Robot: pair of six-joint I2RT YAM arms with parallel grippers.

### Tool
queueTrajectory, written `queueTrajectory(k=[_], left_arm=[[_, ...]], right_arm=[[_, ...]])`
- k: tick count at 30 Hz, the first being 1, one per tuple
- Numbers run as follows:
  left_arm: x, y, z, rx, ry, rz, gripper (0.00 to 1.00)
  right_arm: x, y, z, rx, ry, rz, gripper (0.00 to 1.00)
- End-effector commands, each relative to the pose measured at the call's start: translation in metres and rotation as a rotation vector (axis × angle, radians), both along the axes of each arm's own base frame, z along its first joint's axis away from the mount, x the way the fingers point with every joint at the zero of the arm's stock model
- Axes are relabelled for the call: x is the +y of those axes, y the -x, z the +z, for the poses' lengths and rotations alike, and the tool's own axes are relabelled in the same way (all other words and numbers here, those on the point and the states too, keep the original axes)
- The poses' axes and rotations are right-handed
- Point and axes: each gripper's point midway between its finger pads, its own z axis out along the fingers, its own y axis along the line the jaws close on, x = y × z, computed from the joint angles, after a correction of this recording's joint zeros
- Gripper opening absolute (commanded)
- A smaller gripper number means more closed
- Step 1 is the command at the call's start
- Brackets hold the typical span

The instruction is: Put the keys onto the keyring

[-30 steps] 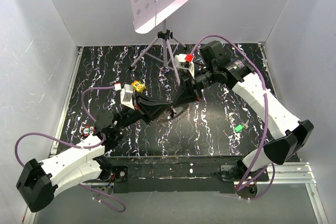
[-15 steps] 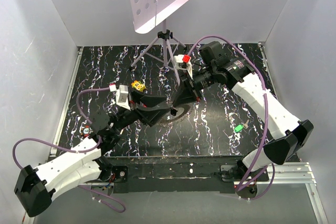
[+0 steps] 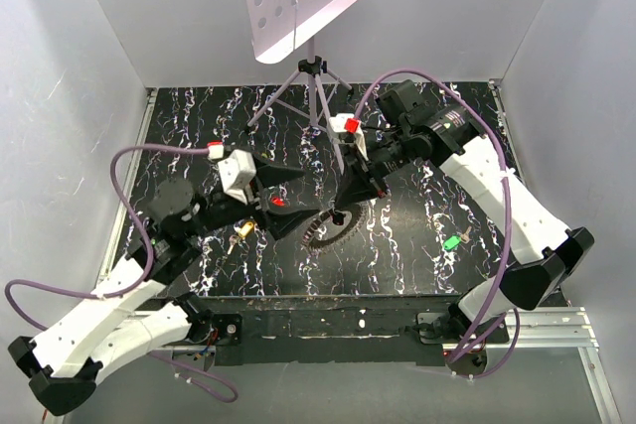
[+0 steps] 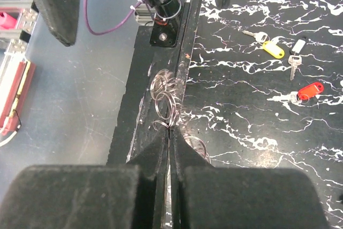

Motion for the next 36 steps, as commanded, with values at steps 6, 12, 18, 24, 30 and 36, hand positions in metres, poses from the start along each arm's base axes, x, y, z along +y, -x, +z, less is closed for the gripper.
queueTrajectory(k=[6,12,18,24,30,36], left_arm=[[-0.026,0.013,-0.046,0.035,-0.364,-0.251,0.65],[-0.040,0.007,-0.049,0.062,-0.361,-0.291,0.55],[-0.044,0.007,-0.047,0.071,-0.351,-0.311,0.47],[-0.045,0.007,-0.050,0.078,-0.356,-0.313,0.35],[-0.047,0.004,-0.052,0.089,-0.366,-0.307,0.24],[-0.048,0.001,-0.055,0.106,-0.372,-0.304,0.18]], right_arm=[[-0.013,0.013,0.004,-0.140,0.056,0.095,0.01],[-0.014,0.018,0.000,-0.136,0.088,0.119,0.01],[-0.015,0.018,-0.004,-0.140,0.100,0.121,0.01],[-0.014,0.018,-0.005,-0.141,0.100,0.124,0.01],[-0.014,0.019,-0.005,-0.140,0.098,0.127,0.01],[-0.014,0.020,-0.005,-0.135,0.092,0.128,0.01]])
